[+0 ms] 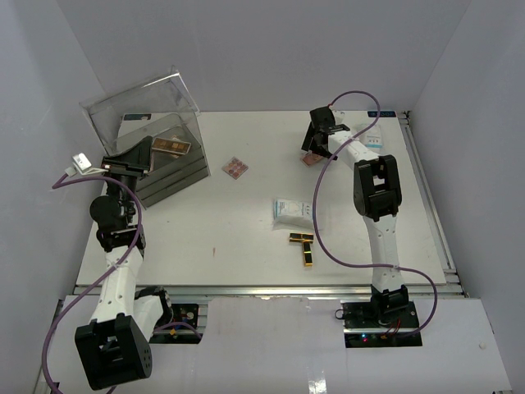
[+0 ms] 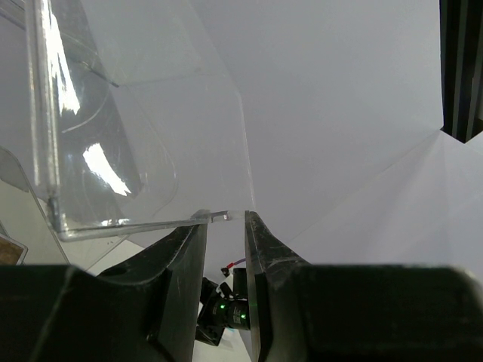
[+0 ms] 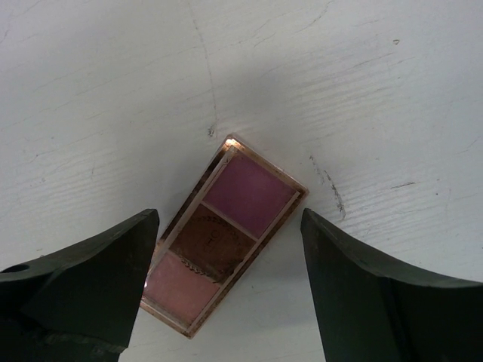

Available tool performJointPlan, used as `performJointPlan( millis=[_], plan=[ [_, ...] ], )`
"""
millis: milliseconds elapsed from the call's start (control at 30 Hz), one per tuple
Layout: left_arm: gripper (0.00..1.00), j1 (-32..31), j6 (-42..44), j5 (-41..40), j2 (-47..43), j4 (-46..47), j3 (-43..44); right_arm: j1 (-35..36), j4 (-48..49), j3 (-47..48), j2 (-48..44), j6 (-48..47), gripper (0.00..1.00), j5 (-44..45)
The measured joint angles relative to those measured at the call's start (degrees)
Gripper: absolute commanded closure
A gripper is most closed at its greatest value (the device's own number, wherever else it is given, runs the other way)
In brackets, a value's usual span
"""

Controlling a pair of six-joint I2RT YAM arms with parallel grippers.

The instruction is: Organize the makeup

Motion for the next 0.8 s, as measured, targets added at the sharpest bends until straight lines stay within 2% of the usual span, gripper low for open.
performJointPlan(
  millis=[100,400,500,800],
  plan=[
    [0.63,0.00,0.00,0.00,0.00,-0.11,0.00,-0.04,0.63,-0.73,-0.31,-0.29,0.28,-0.05],
    [0.63,0.00,0.00,0.00,-0.15,-0.34,0.00,-0.19,2.42,-1.32,-0.42,-1.35,0.28,-1.58],
    [0.63,0.00,0.00,0.00,-0.25,-0.56,0.00,-0.19,3.22,-1.53,-0.42,-1.78,0.35,-2.18],
    [0.63,0.00,0.00,0.00,-0.47,-0.98,0.00,-0.30,8.77,-6.44,-2.60,-3.97,0.66,-5.69]
  ],
)
